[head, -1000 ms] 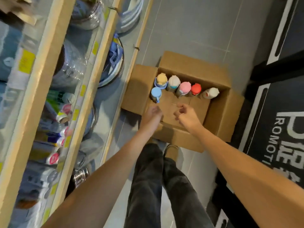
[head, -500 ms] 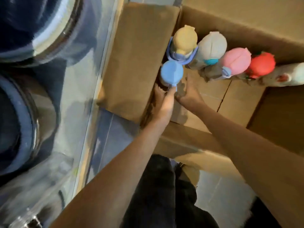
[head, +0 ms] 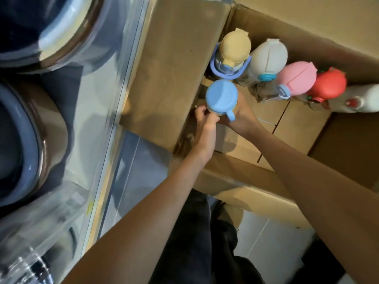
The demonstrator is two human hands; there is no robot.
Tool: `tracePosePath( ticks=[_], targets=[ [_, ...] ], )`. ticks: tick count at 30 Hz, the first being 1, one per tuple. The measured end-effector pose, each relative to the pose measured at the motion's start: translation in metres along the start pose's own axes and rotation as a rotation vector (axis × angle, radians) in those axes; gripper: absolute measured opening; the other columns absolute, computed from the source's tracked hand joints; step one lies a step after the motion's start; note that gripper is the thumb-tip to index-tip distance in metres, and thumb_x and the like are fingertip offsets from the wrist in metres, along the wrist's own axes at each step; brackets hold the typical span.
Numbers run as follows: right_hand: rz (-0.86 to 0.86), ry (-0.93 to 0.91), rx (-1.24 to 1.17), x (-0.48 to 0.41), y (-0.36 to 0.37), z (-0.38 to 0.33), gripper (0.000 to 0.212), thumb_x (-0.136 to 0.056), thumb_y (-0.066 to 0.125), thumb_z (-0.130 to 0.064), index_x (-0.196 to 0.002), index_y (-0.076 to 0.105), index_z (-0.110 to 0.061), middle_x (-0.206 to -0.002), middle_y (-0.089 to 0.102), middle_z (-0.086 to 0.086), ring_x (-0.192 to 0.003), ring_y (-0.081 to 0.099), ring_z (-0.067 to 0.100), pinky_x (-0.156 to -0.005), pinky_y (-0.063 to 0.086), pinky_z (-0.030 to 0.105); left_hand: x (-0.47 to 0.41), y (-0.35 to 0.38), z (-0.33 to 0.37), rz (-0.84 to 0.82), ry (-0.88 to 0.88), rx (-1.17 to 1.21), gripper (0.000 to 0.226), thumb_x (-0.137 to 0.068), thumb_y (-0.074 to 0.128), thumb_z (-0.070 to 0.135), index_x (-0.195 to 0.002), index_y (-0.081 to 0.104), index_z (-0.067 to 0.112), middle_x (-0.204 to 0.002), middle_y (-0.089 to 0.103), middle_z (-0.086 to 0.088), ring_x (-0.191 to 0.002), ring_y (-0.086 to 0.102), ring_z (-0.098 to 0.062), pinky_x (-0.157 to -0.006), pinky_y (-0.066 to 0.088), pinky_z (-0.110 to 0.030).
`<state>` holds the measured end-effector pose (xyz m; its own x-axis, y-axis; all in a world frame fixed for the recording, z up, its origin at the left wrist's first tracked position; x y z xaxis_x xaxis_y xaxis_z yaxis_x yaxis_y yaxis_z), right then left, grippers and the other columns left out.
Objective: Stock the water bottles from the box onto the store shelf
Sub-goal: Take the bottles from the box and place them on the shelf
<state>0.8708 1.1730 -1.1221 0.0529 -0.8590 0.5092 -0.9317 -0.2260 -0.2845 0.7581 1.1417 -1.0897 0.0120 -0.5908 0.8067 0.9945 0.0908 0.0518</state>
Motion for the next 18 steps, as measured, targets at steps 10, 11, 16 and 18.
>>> tracePosePath(
  ticks=[10, 11, 16, 18],
  targets=[
    [-0.176, 0.158, 0.05, 0.163, -0.053, -0.115, 0.046, -0.078, 0.078, -0.017, -0.117, 0.055, -0.017, -0.098, 0.062, -0.02, -0.08, 0.056, -0.023, -0.067, 0.039, -0.002, 0.164, -0.005, 0.059, -0.052, 0.03, -0.035, 0.063, -0.074, 0.044, 0.018, -0.135, 0.043, -0.001, -0.122, 0.051, 0.006, -0.109, 0.052, -0.011, -0.084, 0.045, -0.017],
    [-0.191, 0.162, 0.03, 0.182, -0.058, -0.13, 0.047, -0.078, 0.078, -0.018, -0.119, 0.056, -0.015, -0.105, 0.066, -0.015, -0.087, 0.058, -0.019, -0.071, 0.042, 0.0, 0.183, -0.007, 0.065, -0.078, 0.041, -0.058, 0.059, -0.076, 0.043, 0.017, -0.13, 0.047, -0.003, -0.123, 0.052, -0.001, -0.113, 0.053, -0.016, -0.088, 0.046, -0.02],
    [-0.263, 0.136, 0.025, 0.283, -0.062, -0.221, 0.044, -0.083, 0.073, -0.029, -0.123, 0.054, -0.029, -0.116, 0.065, -0.015, -0.095, 0.061, -0.01, -0.076, 0.048, 0.009, 0.302, -0.028, 0.107, -0.048, 0.03, -0.056, 0.01, -0.082, 0.048, 0.011, -0.078, 0.051, 0.019, -0.077, 0.05, 0.004, -0.07, 0.048, -0.008, -0.062, 0.04, -0.02],
    [-0.308, 0.161, 0.068, 0.313, -0.055, -0.244, 0.035, -0.086, 0.068, -0.035, -0.119, 0.057, -0.028, -0.095, 0.067, -0.018, -0.065, 0.058, -0.013, -0.056, 0.043, 0.007, 0.344, -0.034, 0.117, -0.085, -0.025, -0.017, 0.006, -0.081, 0.047, 0.02, -0.076, 0.05, 0.019, -0.077, 0.051, -0.006, -0.07, 0.049, -0.015, -0.06, 0.038, -0.024]
  ],
)
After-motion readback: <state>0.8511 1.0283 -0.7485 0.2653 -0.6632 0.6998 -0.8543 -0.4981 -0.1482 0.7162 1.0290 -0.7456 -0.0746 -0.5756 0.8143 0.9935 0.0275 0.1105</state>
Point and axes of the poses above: each hand's wrist, its own x-axis away from the middle knuckle, its own y-axis out of the palm, z = x × y, the point moved 8 cm from there along -x, towards the middle knuckle
